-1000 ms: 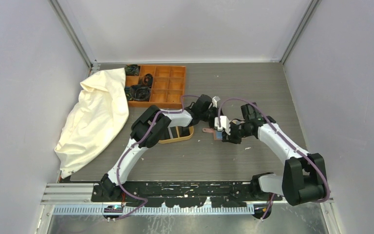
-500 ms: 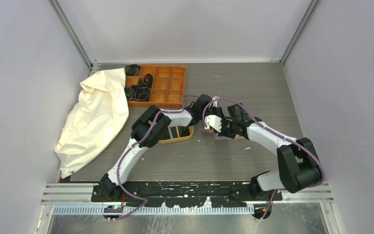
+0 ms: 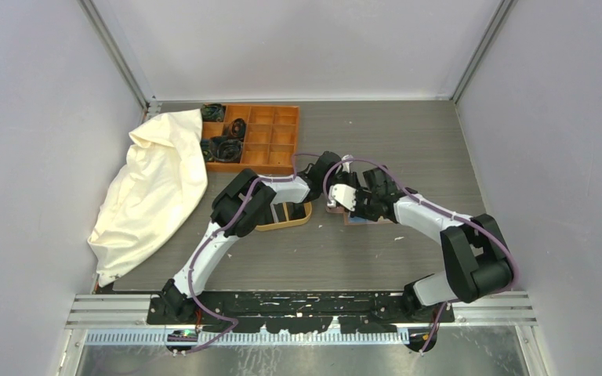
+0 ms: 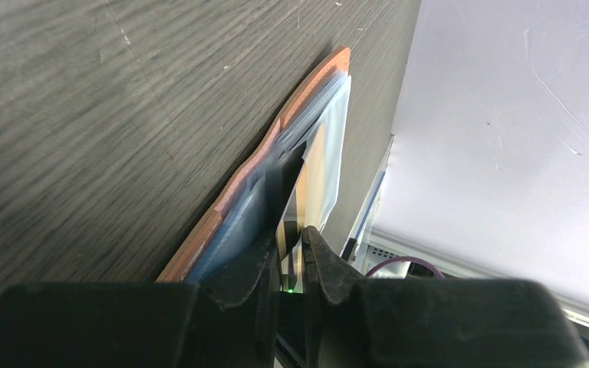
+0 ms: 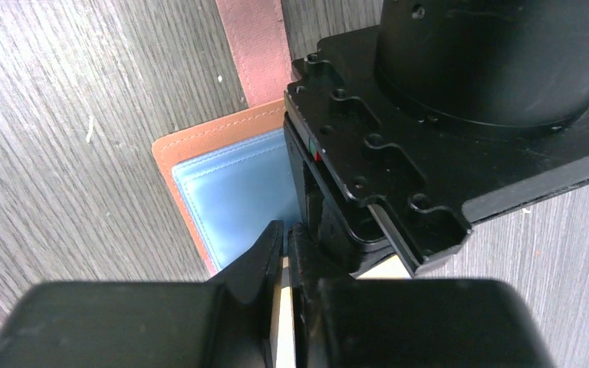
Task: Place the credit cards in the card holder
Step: Insert the credit card into the card holder.
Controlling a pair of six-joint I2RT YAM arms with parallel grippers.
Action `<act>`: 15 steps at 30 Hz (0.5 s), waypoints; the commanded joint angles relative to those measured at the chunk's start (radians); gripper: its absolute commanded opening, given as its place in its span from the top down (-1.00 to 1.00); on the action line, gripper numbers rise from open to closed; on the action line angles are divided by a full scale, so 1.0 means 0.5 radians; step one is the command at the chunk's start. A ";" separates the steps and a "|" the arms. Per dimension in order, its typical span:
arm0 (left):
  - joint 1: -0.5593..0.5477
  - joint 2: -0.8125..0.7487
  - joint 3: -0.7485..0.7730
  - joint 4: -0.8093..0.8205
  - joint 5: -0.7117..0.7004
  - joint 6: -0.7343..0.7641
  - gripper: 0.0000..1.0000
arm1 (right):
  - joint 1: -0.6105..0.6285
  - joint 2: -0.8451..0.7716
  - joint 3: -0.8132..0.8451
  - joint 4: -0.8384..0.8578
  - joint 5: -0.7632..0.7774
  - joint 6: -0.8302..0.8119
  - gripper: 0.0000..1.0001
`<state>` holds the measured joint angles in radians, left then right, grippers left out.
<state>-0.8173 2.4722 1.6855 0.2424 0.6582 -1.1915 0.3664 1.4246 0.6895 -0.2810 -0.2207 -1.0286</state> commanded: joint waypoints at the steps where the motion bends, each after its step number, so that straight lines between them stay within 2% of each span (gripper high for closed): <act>1: -0.010 0.094 0.016 -0.157 -0.039 0.045 0.64 | 0.019 0.007 0.020 0.074 0.067 0.016 0.74; 6: -0.011 0.097 0.016 -0.157 -0.032 0.044 0.64 | 0.004 -0.002 0.082 -0.033 0.133 0.036 0.72; 15: -0.010 0.109 0.024 -0.157 -0.015 0.045 0.64 | -0.150 0.002 0.197 -0.338 0.076 -0.049 0.68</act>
<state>-0.8158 2.4783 1.6928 0.2428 0.6682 -1.1973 0.3218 1.4273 0.7353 -0.3820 -0.1879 -1.0279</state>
